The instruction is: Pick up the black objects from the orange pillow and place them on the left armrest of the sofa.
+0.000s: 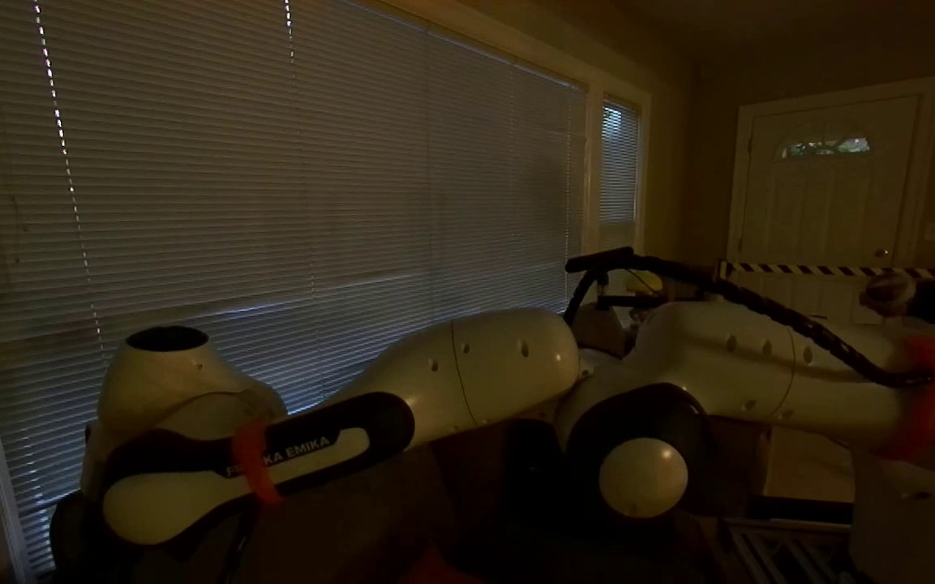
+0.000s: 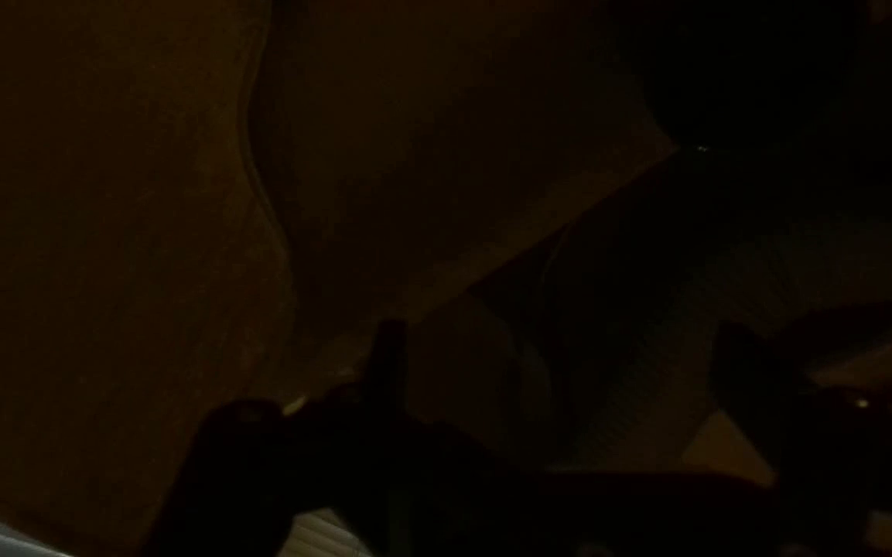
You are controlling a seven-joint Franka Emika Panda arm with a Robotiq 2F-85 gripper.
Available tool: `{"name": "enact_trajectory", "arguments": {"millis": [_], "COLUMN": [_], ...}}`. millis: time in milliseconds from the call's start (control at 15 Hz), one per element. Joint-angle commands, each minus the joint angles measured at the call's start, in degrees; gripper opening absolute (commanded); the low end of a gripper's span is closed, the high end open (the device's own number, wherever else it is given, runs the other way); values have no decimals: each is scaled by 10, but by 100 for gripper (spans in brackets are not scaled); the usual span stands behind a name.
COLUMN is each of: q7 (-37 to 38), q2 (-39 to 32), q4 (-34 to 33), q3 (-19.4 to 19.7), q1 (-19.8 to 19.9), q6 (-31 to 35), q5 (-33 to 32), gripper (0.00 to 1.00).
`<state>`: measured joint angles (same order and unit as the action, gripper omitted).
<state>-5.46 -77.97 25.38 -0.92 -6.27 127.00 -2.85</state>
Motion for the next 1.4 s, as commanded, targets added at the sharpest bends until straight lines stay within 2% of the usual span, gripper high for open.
{"name": "enact_trajectory", "arguments": {"millis": [0,533,667,867,1000,1333], "q7": [2,6,-19,-24,-42,-150], "q2": [5,5,9,1,17,12], "q4": [8,9,19,-1,16,18], "q3": [2,2,6,15,18,-4], "q1": [0,0,1,33,56,114], "q6": [3,3,-22,-71,-104,-228], "q5": [2,2,-5,-4,-3,13], "gripper": [100,100,100,100,100,100]}}
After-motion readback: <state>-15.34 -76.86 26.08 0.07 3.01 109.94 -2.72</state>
